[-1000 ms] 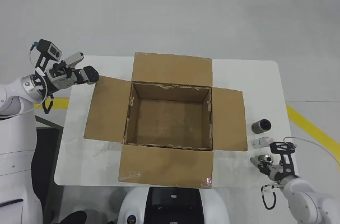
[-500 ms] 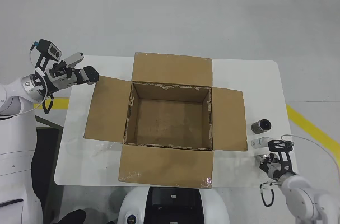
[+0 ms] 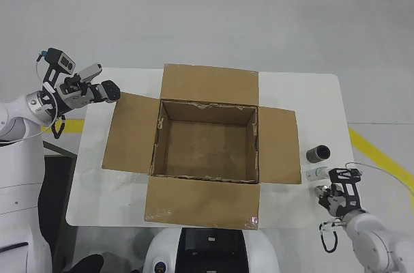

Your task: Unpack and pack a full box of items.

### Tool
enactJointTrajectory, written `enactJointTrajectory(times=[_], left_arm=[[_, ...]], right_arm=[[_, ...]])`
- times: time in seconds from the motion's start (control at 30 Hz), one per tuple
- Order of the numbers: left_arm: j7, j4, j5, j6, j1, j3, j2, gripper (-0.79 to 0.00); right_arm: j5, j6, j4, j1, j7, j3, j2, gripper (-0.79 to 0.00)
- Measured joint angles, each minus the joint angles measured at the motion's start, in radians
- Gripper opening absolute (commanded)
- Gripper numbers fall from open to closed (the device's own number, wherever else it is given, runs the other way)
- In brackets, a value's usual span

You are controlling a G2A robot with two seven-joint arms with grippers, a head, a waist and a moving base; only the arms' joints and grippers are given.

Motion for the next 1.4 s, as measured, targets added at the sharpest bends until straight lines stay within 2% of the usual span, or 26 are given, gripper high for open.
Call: enactJointTrajectory(times=[0.33,0.53,0.73,0.9,1.07,1.4], left_arm=[[0.000,0.000,0.000,0.000,0.000,0.000,0.000,0.000],[0.000,0.000,0.000,0.000,0.000,0.000,0.000,0.000],[0.000,0.000,0.000,0.000,0.000,0.000,0.000,0.000],[0.000,0.000,0.000,0.000,0.000,0.000,0.000,0.000],[0.000,0.000,0.000,0.000,0.000,0.000,0.000,0.000],[0.000,0.000,0.000,0.000,0.000,0.000,0.000,0.000]], right_arm=[[-0.010,0.030,-0.165,-0.068,0.019,0.113,0.000,-0.785],[-0.038,-0.017,-0.164,0.019,0.006,0.141,0.009,-0.785],[-0.056,-0.060,-0.164,0.162,0.040,0.128,0.022,-0.785],[-0.062,-0.094,-0.164,0.292,0.080,0.053,0.032,-0.785],[-0.062,-0.076,-0.164,0.391,0.110,-0.072,0.034,-0.785],[-0.061,-0.007,-0.155,0.507,0.117,-0.344,0.022,-0.785]])
